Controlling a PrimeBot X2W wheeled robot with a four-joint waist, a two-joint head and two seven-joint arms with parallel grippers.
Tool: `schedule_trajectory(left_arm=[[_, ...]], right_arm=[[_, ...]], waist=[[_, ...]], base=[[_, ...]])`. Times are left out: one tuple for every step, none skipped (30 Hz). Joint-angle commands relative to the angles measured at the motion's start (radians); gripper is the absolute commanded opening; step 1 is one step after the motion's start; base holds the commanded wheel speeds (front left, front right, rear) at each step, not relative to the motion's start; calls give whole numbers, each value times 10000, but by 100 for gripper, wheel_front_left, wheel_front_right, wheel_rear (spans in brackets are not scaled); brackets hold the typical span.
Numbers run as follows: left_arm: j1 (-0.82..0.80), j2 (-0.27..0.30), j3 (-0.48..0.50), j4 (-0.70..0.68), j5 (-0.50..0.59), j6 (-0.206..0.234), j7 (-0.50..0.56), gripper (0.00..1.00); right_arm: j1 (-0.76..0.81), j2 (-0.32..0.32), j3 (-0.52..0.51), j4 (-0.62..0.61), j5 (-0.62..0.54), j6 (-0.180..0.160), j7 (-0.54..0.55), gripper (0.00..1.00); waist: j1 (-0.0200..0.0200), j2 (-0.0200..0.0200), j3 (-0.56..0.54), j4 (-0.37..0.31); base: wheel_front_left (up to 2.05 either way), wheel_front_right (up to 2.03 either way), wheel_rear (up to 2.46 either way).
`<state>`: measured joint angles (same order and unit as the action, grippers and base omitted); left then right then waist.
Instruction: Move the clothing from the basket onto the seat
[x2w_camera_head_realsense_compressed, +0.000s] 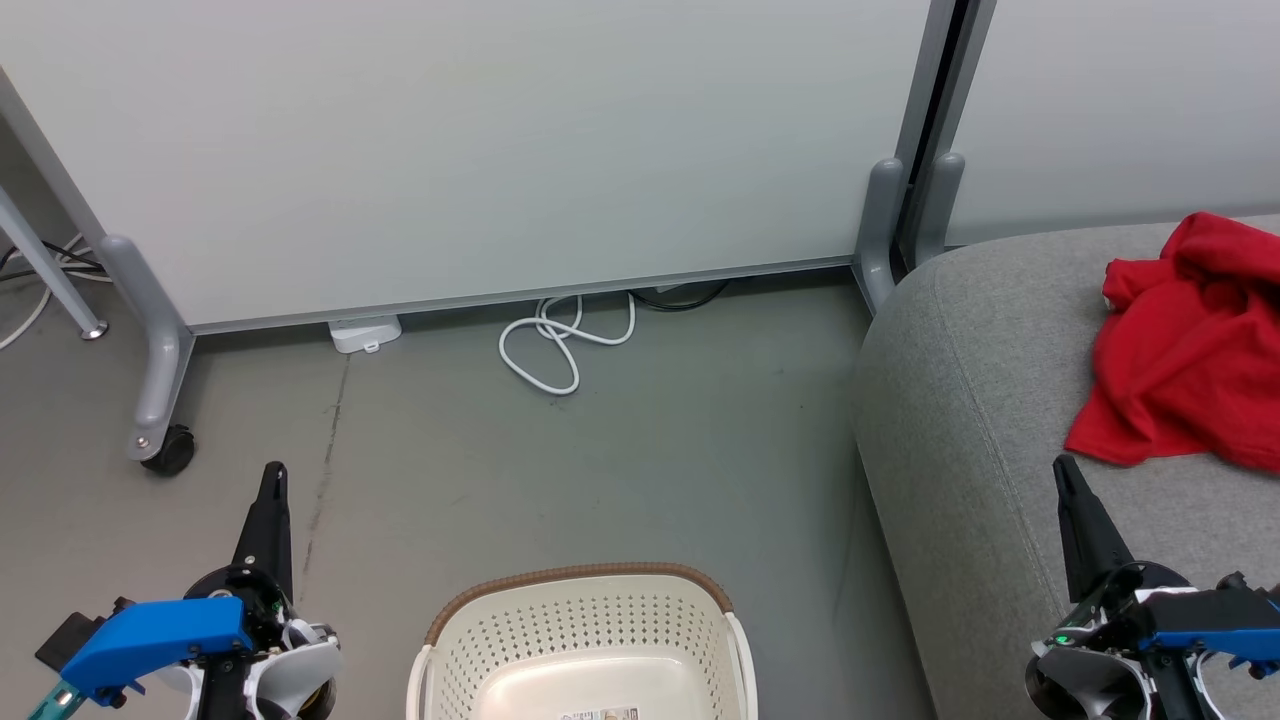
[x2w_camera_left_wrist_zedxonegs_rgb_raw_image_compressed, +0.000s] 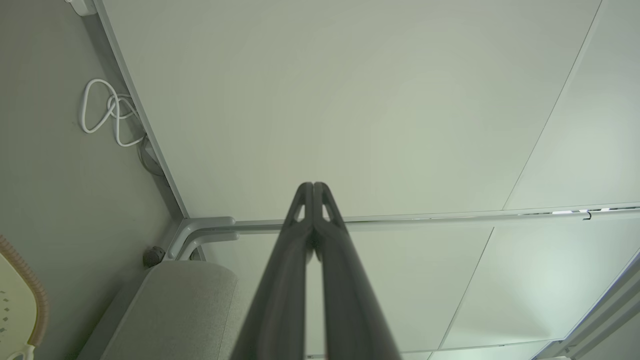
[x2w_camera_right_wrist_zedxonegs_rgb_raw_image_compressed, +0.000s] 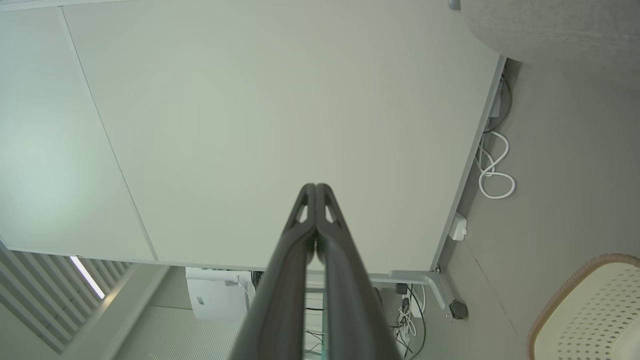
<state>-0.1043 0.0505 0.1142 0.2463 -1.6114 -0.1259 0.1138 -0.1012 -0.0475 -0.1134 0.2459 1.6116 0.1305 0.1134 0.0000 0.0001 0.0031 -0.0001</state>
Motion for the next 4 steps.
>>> schedule_trajectory(left_arm=[[-97,-9,25,-35,-26,-95,43,0],[-97,-9,25,-35,-26,-95,43,0],[-97,-9,25,-36,-26,-95,43,0],[-97,-9,25,-36,-26,-95,43,0]], right_arm=[[-138,-51,-21,-28,25,4,25,0],[-138,-51,-21,-28,25,4,25,0],[-137,-51,-21,-27,26,4,25,0],[-137,-51,-20,-27,26,4,25,0]], waist=[[0,-1,0,1],[0,-1,0,1],[0,-1,0,1],[0,-1,0,1]], base=[[0,0,0],[0,0,0],[0,0,0],[0,0,0]])
